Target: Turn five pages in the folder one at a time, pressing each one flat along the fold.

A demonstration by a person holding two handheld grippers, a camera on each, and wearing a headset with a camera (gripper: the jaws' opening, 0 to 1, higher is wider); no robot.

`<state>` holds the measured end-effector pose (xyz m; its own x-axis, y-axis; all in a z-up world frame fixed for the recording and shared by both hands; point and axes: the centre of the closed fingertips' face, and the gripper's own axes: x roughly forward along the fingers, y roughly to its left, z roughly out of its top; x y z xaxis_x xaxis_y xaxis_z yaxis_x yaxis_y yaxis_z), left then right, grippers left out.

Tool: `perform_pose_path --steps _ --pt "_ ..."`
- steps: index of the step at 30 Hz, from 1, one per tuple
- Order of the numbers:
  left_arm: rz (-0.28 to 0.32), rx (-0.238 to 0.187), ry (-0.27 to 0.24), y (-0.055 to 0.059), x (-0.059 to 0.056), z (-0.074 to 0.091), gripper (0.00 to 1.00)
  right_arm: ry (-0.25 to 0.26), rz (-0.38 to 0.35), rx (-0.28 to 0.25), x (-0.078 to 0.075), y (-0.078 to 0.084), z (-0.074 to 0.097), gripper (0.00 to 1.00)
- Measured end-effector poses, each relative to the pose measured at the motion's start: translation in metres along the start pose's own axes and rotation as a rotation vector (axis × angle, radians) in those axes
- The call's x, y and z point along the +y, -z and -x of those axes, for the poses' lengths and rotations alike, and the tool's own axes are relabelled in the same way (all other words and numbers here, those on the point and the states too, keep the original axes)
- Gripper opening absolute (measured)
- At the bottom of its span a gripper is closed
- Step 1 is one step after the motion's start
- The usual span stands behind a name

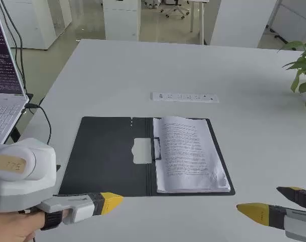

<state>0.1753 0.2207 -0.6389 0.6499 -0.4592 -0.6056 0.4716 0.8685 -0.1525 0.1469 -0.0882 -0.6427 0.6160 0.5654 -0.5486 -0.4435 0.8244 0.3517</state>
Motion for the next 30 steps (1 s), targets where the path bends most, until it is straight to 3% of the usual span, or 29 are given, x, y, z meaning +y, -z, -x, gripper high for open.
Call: perform_pose_path --steps 19,30 --pt "-0.007 0.002 0.005 -0.0056 -0.0006 -0.0052 0.97 0.000 0.003 -0.008 -0.0038 -0.0065 0.0013 0.97" --pt "-0.002 0.007 0.001 -0.0026 0.0014 -0.0062 0.97 0.002 0.004 -0.004 -0.0064 -0.0066 0.0000 0.97"
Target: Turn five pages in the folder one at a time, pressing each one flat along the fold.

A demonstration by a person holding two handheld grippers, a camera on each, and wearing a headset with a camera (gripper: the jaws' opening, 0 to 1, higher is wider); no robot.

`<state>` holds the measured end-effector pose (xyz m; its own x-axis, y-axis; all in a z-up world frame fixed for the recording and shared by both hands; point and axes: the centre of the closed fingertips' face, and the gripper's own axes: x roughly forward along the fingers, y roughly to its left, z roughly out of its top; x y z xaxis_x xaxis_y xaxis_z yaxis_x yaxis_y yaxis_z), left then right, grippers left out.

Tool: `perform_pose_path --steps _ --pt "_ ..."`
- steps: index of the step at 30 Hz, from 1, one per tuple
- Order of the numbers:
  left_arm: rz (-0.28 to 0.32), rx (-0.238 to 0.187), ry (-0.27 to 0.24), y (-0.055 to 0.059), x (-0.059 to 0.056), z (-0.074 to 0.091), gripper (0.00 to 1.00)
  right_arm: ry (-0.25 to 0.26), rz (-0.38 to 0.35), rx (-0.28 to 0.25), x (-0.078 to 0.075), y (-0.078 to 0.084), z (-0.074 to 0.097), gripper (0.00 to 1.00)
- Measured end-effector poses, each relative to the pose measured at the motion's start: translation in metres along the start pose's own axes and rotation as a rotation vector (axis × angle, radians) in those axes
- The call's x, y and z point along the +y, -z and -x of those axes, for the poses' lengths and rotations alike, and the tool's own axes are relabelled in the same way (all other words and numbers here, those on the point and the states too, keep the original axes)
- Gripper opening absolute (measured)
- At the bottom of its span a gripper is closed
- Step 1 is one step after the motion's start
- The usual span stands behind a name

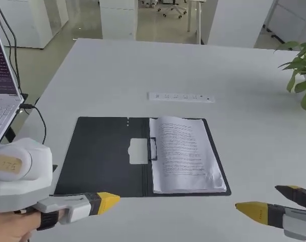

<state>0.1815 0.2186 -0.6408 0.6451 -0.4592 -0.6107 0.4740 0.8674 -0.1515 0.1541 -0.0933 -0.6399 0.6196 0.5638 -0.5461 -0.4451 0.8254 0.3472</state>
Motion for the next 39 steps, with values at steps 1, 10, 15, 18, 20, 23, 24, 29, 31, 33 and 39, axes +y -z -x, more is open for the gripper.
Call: perform_pose_path --steps 1,10,15,18,20,23,24,29,31,33,39 --pt "0.001 0.001 0.000 0.0002 0.0000 -0.0003 0.97 0.001 -0.003 0.001 -0.0003 0.0003 -0.0001 0.96" --pt "0.000 0.005 0.002 0.0011 0.0003 -0.0024 0.97 0.008 -0.013 -0.011 -0.0023 -0.0004 0.0008 0.97" --pt "0.001 0.006 0.001 0.0008 0.0006 -0.0029 0.96 0.007 -0.017 -0.012 -0.0022 -0.0002 0.0007 0.97" --pt "0.002 0.007 0.002 0.0011 0.0003 -0.0033 0.96 0.007 -0.020 -0.017 -0.0025 -0.0015 0.0007 0.97" --pt "0.003 0.010 0.001 0.0018 0.0002 -0.0036 0.96 0.007 -0.020 -0.019 -0.0029 -0.0022 0.0007 0.97" --pt "0.003 0.008 0.001 0.0014 0.0002 -0.0037 0.96 0.008 -0.019 -0.020 -0.0032 -0.0028 0.0005 0.97" --pt "0.005 0.009 0.001 0.0015 0.0004 -0.0037 0.96 0.006 -0.020 -0.022 -0.0031 -0.0031 0.0004 0.97" --pt "0.005 0.004 -0.005 0.0004 0.0022 -0.0038 0.96 0.005 -0.020 -0.021 -0.0031 -0.0028 0.0000 0.97" --pt "0.002 0.004 -0.003 0.0007 0.0020 -0.0042 0.96 0.006 -0.021 -0.024 -0.0035 -0.0031 -0.0001 0.97" --pt "0.002 0.007 0.000 0.0015 0.0015 -0.0051 0.96 0.005 -0.023 -0.030 -0.0039 -0.0034 -0.0003 0.96" --pt "-0.001 0.008 0.001 0.0024 0.0014 -0.0080 0.95 0.004 -0.026 -0.031 -0.0044 -0.0016 -0.0016 0.96"
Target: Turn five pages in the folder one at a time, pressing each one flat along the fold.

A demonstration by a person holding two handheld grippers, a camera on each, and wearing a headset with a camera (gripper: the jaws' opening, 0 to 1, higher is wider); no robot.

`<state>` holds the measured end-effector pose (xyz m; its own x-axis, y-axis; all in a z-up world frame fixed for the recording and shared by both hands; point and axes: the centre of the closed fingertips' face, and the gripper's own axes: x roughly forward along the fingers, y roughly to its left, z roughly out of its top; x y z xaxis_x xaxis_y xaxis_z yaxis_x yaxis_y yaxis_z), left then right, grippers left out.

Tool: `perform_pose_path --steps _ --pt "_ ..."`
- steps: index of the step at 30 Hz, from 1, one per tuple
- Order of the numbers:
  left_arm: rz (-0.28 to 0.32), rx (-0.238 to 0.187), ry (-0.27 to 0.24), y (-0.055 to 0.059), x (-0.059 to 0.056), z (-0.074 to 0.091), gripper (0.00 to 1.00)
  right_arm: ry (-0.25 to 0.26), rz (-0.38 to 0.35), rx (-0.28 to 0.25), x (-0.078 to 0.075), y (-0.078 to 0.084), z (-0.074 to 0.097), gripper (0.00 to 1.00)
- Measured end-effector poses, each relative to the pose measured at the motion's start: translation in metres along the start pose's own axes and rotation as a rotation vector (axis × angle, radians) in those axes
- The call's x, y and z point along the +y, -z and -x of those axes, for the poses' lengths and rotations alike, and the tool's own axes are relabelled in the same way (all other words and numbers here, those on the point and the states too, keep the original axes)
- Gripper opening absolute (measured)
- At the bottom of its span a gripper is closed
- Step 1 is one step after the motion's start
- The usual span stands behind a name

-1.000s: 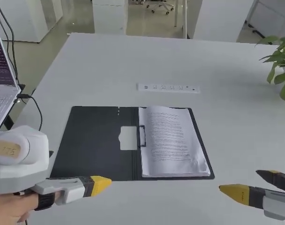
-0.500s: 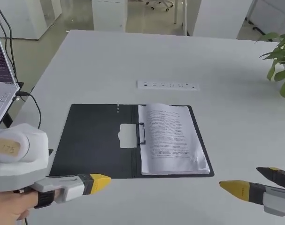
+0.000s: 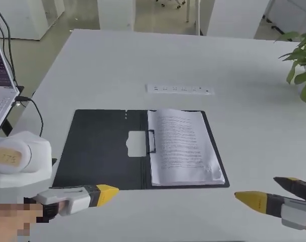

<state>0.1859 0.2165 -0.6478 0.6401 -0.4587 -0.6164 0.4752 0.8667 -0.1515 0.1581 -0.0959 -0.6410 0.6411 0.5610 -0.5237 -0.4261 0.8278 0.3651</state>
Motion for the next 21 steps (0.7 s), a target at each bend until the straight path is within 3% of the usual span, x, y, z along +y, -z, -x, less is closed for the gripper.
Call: perform_pose_path --steps 9,21 --pt "-0.016 0.000 0.013 0.000 -0.002 -0.010 0.94 -0.002 -0.008 -0.004 -0.001 0.001 -0.002 0.96" --pt "-0.092 0.028 0.062 -0.001 -0.015 -0.044 0.93 -0.012 -0.026 -0.018 0.002 0.001 -0.009 0.95"
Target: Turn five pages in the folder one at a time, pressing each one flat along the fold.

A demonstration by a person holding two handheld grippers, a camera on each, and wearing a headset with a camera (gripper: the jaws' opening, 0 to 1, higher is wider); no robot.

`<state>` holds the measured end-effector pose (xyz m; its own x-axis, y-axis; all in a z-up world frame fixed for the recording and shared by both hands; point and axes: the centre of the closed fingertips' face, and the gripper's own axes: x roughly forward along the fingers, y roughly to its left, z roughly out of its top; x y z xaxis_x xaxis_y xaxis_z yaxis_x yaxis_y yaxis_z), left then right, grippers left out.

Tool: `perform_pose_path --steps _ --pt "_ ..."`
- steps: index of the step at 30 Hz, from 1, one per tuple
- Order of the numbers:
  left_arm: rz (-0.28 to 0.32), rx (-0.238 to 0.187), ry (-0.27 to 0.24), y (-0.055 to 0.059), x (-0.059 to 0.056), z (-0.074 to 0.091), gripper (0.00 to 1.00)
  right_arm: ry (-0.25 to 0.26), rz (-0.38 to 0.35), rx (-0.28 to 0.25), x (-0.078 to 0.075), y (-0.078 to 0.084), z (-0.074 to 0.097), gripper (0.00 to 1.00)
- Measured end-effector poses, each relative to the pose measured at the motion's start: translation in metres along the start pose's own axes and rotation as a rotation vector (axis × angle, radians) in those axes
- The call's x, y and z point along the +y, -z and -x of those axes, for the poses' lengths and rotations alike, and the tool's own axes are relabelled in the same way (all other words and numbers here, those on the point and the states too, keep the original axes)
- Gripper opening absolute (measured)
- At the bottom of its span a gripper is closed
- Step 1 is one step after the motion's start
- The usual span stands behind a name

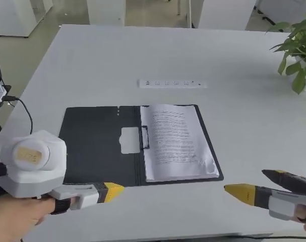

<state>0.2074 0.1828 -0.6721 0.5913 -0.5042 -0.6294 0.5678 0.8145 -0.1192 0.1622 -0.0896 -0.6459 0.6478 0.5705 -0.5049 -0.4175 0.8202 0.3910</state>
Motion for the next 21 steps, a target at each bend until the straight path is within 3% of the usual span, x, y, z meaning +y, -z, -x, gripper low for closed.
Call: perform_pose_path --steps 6,16,21 --pt "-0.050 0.015 0.035 -0.007 -0.008 -0.024 0.94 -0.008 -0.011 -0.006 0.002 0.000 -0.005 0.95" --pt "-0.105 -0.038 0.109 -0.036 -0.035 -0.065 0.94 -0.019 -0.027 -0.030 0.005 0.000 -0.012 0.94" --pt "-0.122 -0.049 0.133 -0.042 -0.047 -0.086 0.94 -0.020 -0.038 -0.039 0.003 0.002 -0.014 0.93"
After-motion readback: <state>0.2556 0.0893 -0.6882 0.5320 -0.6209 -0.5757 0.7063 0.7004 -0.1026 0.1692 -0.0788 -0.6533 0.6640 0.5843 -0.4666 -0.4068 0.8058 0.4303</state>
